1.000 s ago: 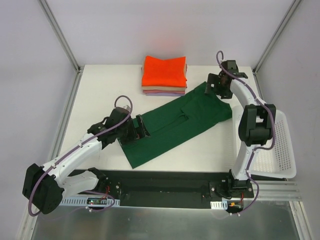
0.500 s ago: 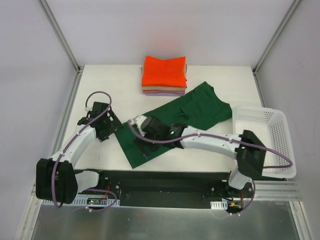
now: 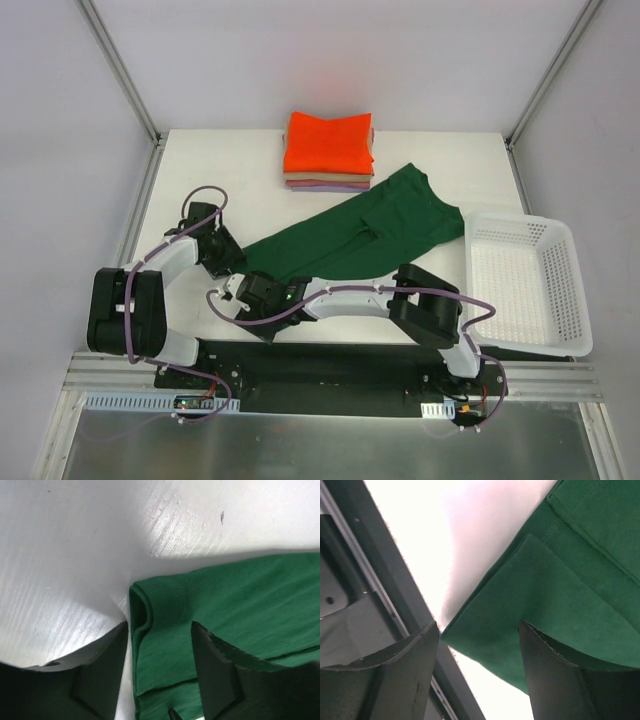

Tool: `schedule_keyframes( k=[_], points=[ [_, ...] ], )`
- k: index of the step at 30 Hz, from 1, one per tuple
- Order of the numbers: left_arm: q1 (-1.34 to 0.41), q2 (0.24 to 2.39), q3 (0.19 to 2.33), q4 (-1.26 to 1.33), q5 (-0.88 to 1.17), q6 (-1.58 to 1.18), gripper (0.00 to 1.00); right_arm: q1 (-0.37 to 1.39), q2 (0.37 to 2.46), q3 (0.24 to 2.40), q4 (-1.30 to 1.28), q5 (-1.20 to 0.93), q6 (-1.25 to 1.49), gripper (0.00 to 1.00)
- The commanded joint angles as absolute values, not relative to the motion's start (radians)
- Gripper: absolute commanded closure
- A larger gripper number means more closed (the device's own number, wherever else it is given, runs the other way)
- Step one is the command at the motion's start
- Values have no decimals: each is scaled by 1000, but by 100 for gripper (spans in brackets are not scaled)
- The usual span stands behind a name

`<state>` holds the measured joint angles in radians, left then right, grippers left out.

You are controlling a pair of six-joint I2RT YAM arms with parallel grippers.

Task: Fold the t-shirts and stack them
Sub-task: Grab the bottom of the folded rectangular tshirt with both arms

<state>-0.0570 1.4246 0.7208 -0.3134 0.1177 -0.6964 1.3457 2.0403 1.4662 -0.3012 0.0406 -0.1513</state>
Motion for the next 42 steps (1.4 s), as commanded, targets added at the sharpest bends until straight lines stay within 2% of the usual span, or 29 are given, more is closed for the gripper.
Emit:
schedule_keyframes(
  k=[1, 7, 11, 16, 19, 21, 22, 24, 27, 32, 37, 42],
  points=[
    [-48, 1468, 719, -282, 141, -683, 54, 1341, 2075, 1502, -252, 54, -190, 37],
    [-48, 1500, 693, -281, 132, -693, 75, 1347, 2121, 1503, -276, 100, -161, 43],
    [-48, 1465, 658, -284, 92, -704, 84, 1365, 2118, 1485, -310, 193, -152, 48],
    [-49, 1408, 621, -287, 72, -710, 90, 1387, 2117, 1474, -334, 256, -123, 66],
    [-48, 1384, 607, -296, 66, -715, 93, 1399, 2109, 1456, -328, 290, -101, 72],
    [-49, 1373, 609, -311, 63, -712, 100, 1407, 2097, 1447, -324, 296, -84, 81],
    [-48, 1364, 609, -325, 58, -713, 100, 1411, 2088, 1442, -321, 287, -80, 84],
    [-48, 1333, 600, -351, 25, -725, 100, 1420, 2050, 1431, -308, 252, -80, 95],
    [-48, 1240, 577, -390, -47, -744, 100, 1427, 1955, 1387, -249, 155, -65, 100],
    [-48, 999, 526, -465, -149, -762, 100, 1425, 1858, 1330, -209, 98, -43, 100],
    [-49, 827, 482, -465, -52, -788, 100, 1425, 1766, 1243, -183, 135, -15, 100],
    [-51, 791, 538, -436, -2, -740, 100, 1395, 1697, 1178, -147, 98, 49, 100]
  ],
)
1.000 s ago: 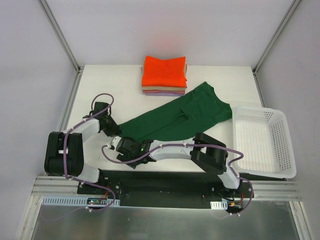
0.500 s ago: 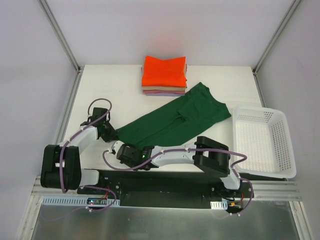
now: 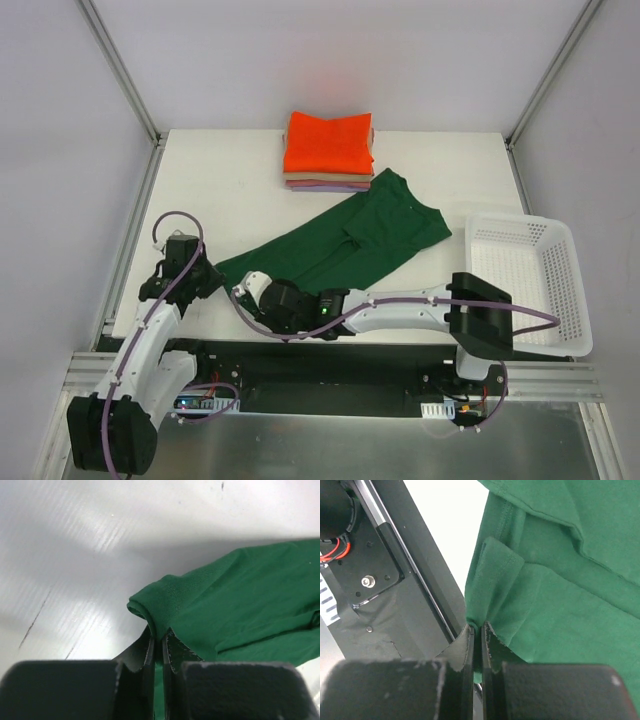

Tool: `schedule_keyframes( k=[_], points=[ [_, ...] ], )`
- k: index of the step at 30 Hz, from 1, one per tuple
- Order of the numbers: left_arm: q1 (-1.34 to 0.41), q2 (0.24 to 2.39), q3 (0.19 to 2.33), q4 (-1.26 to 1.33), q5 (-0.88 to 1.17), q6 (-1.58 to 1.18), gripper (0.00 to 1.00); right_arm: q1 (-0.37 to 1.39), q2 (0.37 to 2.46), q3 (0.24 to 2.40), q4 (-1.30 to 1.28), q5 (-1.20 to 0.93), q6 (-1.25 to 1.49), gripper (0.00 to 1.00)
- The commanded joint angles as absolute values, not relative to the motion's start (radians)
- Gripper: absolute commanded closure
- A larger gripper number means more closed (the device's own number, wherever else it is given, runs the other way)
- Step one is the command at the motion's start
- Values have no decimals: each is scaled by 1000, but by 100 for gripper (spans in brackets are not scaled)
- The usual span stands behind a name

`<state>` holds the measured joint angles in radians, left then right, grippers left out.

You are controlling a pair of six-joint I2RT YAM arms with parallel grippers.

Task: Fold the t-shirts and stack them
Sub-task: Grab the bottom of the folded rectangular tshirt with both arms, then fold the folded rectangular tshirt in 1/3 of the way

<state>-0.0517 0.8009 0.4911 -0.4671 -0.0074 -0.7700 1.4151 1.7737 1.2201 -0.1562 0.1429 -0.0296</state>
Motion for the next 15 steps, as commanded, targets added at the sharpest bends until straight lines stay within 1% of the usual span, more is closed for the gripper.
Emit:
schedule_keyframes(
  k=[1, 4, 9, 15],
  points=[
    [-52, 802, 558, -425, 43, -732, 100, 1379, 1686, 1169, -146, 95, 60, 100],
    [-98, 856, 612, -385, 68, -739, 100, 1322, 1646, 1128, -143, 74, 100, 100],
    [-259, 1009, 742, -334, -29, -752, 100, 1209, 1545, 1030, -132, 98, 126, 100],
    [-307, 1280, 940, -284, -9, -773, 100, 1014, 1436, 928, -156, 89, 147, 100]
  ],
)
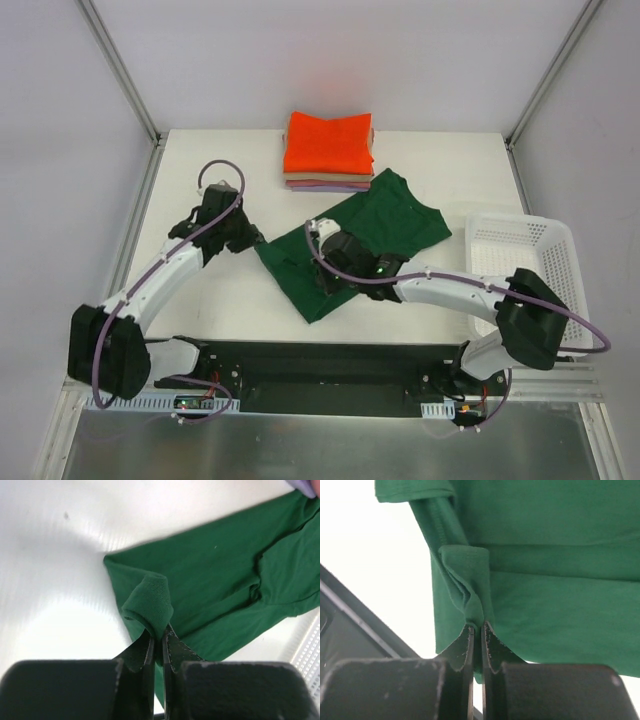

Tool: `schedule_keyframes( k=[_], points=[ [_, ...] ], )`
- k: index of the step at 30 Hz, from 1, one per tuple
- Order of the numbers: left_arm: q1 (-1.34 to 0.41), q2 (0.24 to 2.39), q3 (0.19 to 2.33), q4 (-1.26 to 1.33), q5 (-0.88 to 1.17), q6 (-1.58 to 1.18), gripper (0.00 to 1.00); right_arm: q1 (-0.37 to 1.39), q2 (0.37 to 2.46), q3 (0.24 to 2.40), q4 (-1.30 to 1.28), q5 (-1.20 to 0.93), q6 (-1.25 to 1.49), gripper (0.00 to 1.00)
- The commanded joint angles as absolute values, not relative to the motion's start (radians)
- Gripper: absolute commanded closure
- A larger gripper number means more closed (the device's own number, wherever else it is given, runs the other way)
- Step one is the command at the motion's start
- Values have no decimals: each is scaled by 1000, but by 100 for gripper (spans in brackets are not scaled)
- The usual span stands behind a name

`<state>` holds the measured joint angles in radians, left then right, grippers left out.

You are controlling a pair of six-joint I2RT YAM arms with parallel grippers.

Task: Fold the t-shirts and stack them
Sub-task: Fold the folded rectangular tshirt in 1/3 of the way

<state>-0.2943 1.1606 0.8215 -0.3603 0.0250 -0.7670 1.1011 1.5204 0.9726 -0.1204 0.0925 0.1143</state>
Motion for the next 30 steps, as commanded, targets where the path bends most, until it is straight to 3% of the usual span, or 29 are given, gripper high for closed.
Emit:
schedule_keyframes(
  k=[1, 15, 30],
  points=[
    [-317, 1317, 975, -281, -6, -772, 100, 987, 1425, 919, -169, 87, 149, 100],
    [-387, 1762, 1347, -273, 77, -721, 100, 735, 1361, 821, -193, 95, 155, 100],
    [-400, 1988, 1526, -265, 132, -678, 100, 650, 1477, 815, -153, 147, 161, 100]
  ],
)
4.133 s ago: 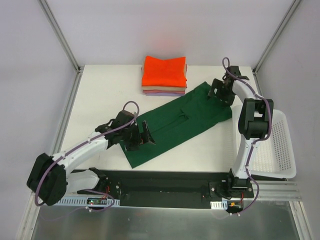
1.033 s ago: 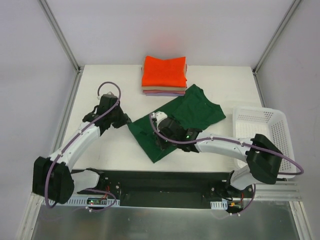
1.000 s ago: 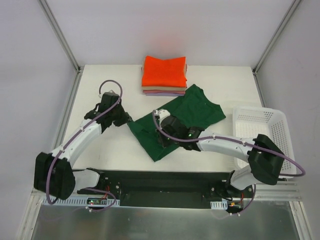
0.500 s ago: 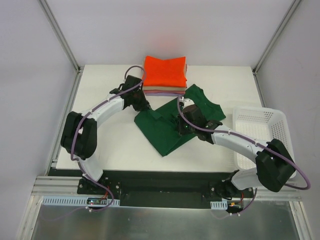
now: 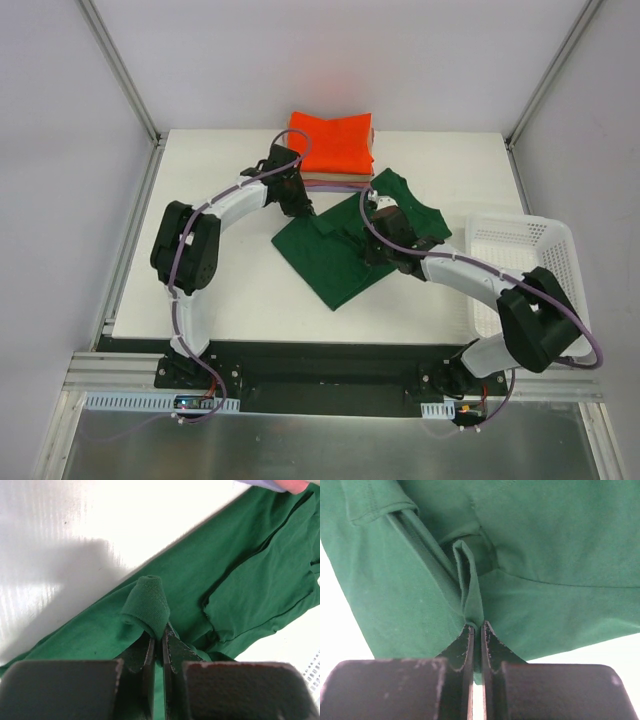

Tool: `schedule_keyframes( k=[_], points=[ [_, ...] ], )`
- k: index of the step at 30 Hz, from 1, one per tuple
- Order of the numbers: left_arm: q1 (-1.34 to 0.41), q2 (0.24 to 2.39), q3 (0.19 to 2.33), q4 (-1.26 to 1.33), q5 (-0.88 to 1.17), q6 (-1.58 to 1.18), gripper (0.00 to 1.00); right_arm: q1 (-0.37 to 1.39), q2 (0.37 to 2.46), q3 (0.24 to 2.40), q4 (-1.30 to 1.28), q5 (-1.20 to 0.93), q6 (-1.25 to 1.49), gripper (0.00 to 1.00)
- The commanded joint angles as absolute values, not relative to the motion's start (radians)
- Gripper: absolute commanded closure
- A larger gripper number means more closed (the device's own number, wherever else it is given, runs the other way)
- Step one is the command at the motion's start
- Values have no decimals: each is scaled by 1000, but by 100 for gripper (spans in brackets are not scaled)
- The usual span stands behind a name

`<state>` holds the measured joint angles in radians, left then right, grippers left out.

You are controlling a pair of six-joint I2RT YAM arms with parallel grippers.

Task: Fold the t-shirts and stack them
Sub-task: Fold the folded rectangular tshirt in 1/3 of the way

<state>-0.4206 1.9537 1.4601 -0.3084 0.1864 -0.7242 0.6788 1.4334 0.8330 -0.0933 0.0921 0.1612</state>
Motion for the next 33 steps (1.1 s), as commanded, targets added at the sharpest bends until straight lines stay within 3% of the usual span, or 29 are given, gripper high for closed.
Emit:
schedule_keyframes(
  k=[1, 6, 8, 9, 11, 13, 14, 15, 21, 29, 31, 33],
  points=[
    [-400, 1999, 1532, -265, 133, -678, 100, 649, 1486, 813, -147, 172, 167, 99],
    [-402, 2042, 1552, -265, 120, -667, 81, 640, 1552, 811, -91, 230, 155, 92],
    [-402, 2045, 1563, -265, 124, -660, 69, 635, 1565, 827, -97, 276, 158, 78],
    [-402, 2043, 1568, -267, 129, -652, 60, 638, 1565, 834, -116, 322, 169, 66],
    [-402, 2025, 1574, -265, 146, -637, 51, 638, 1543, 856, -179, 406, 204, 41],
    [-402, 1996, 1571, -267, 176, -618, 38, 637, 1499, 856, -225, 475, 225, 27],
    [-402, 1976, 1562, -265, 186, -615, 25, 637, 1470, 851, -244, 500, 229, 22],
    [-403, 1950, 1546, -265, 190, -611, 3, 640, 1435, 847, -262, 514, 226, 18],
    [-402, 1752, 1370, -265, 180, -610, 1, 641, 1287, 787, -293, 494, 209, 0],
    [-377, 1574, 1094, -265, 55, -629, 1, 739, 1229, 693, -17, -27, -29, 4],
    [-361, 1581, 1048, -264, 70, -653, 2, 836, 1264, 721, -31, -6, -102, 3],
    [-345, 1603, 1025, -255, 86, -670, 12, 932, 1316, 756, -51, 64, -162, 2]
  ],
)
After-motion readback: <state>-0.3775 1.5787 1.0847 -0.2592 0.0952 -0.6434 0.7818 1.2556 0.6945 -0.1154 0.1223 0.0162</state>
